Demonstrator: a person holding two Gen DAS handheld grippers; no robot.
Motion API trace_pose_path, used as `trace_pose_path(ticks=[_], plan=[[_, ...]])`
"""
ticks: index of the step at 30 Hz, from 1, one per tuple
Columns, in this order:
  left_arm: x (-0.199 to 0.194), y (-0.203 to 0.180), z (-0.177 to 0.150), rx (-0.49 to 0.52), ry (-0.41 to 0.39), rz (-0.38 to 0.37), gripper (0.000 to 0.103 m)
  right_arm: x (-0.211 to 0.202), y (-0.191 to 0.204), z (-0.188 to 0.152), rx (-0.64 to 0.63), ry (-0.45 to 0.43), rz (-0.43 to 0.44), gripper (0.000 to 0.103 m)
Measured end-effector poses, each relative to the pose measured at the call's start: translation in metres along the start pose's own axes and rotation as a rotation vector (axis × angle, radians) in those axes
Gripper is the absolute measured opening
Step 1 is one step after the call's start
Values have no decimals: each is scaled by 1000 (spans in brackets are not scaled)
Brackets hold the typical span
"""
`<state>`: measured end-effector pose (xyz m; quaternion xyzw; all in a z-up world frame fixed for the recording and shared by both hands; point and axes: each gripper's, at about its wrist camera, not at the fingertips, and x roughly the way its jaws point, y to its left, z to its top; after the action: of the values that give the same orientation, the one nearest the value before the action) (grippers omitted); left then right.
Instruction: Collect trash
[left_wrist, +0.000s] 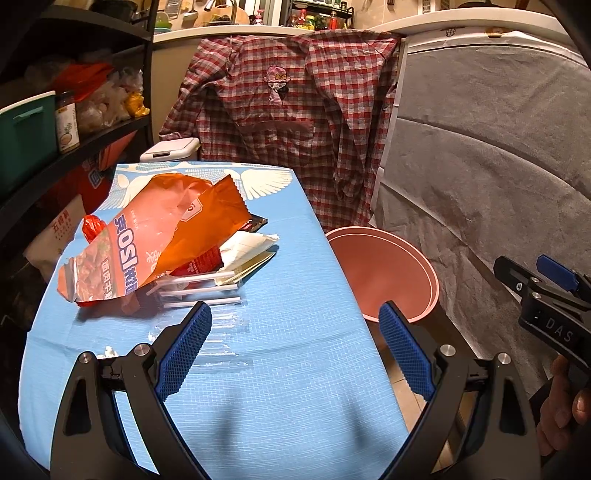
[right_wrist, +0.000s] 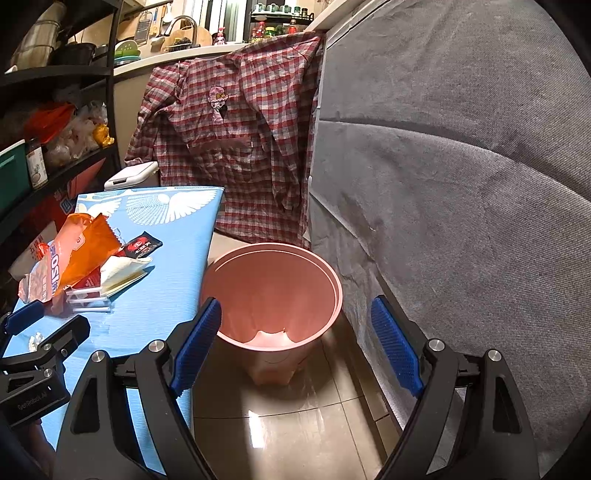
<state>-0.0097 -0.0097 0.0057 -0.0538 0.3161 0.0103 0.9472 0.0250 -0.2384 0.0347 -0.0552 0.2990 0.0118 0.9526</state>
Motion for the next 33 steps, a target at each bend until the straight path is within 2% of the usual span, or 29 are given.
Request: trace_pose_path(ticks=[33], plan=[[0, -8, 1, 2, 3, -9, 89, 1, -1, 1, 3, -13, -26, 80]])
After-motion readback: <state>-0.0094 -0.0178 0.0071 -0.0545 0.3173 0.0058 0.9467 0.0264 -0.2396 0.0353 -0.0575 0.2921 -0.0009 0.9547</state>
